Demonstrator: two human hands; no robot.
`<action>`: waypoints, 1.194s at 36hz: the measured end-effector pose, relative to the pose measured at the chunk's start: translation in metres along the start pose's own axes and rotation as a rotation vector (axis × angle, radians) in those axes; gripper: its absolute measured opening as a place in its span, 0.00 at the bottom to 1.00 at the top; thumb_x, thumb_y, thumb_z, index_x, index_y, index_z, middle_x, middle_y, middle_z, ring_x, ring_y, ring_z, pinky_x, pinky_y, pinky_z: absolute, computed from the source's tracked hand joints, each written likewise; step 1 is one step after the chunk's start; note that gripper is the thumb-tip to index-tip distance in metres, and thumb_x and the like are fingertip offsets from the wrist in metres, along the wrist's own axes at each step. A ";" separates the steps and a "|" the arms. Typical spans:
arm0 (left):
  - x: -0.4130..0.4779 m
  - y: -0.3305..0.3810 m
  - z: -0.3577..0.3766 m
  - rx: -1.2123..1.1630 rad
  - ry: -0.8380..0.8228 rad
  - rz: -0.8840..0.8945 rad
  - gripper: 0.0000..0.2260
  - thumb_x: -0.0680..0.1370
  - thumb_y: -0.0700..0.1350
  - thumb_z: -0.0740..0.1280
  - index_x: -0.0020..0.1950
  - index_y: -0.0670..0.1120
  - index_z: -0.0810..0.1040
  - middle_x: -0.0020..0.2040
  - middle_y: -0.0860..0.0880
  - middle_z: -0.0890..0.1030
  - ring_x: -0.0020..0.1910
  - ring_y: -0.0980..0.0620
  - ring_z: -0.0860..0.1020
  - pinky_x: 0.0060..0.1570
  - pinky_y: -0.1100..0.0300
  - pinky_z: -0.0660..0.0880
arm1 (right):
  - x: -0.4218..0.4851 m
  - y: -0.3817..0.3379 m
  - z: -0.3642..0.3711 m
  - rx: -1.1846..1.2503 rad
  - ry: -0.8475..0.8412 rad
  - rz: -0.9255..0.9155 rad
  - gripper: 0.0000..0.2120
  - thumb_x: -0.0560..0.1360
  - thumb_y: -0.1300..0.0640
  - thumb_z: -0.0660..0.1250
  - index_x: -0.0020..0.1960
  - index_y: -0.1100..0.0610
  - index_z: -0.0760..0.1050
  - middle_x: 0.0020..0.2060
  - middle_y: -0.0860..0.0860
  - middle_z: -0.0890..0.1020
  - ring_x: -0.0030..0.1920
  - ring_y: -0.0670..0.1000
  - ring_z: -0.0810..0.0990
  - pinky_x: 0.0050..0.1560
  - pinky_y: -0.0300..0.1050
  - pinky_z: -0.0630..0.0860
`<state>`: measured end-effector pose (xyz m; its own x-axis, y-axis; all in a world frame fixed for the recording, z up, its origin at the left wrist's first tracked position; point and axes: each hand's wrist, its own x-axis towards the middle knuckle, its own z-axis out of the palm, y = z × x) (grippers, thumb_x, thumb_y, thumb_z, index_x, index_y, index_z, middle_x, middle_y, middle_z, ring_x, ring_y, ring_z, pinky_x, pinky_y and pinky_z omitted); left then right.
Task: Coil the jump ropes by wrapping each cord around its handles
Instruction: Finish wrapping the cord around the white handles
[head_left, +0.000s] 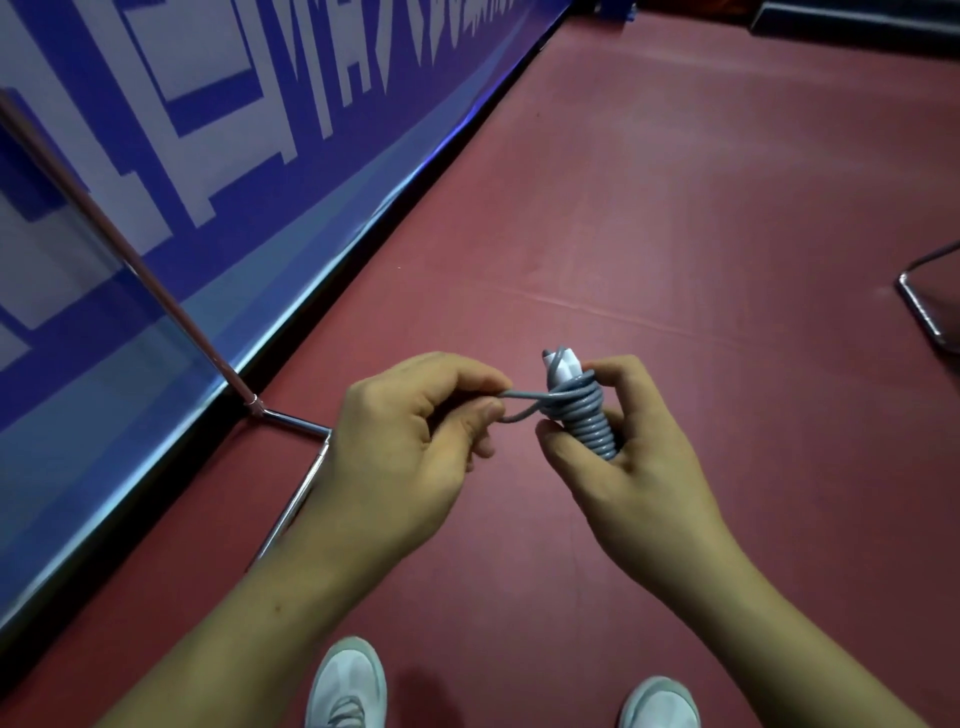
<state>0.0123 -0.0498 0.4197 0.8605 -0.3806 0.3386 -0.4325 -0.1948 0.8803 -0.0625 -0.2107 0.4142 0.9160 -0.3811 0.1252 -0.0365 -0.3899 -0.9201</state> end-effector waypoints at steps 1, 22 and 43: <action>-0.001 0.002 0.003 -0.066 0.012 -0.037 0.11 0.77 0.30 0.71 0.49 0.46 0.84 0.35 0.49 0.83 0.31 0.52 0.83 0.34 0.62 0.79 | 0.000 0.000 0.000 -0.021 0.001 -0.010 0.12 0.76 0.59 0.72 0.51 0.47 0.71 0.30 0.46 0.78 0.24 0.44 0.68 0.25 0.33 0.64; 0.013 0.007 0.022 -0.293 0.048 -0.290 0.06 0.72 0.33 0.77 0.43 0.40 0.82 0.34 0.42 0.83 0.30 0.43 0.83 0.33 0.51 0.81 | -0.004 0.014 0.003 -0.256 -0.043 -0.152 0.14 0.77 0.55 0.71 0.57 0.44 0.71 0.36 0.43 0.79 0.34 0.48 0.77 0.32 0.45 0.73; 0.005 -0.003 0.031 -0.199 -0.019 -0.213 0.06 0.77 0.39 0.72 0.41 0.45 0.80 0.28 0.54 0.77 0.28 0.56 0.73 0.31 0.61 0.72 | -0.003 0.012 -0.005 -0.082 -0.136 -0.068 0.13 0.77 0.54 0.72 0.59 0.42 0.75 0.35 0.46 0.82 0.30 0.46 0.74 0.32 0.41 0.72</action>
<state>0.0096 -0.0789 0.4080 0.9203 -0.3675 0.1343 -0.1796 -0.0919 0.9794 -0.0679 -0.2187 0.4045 0.9629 -0.2366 0.1298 0.0003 -0.4802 -0.8771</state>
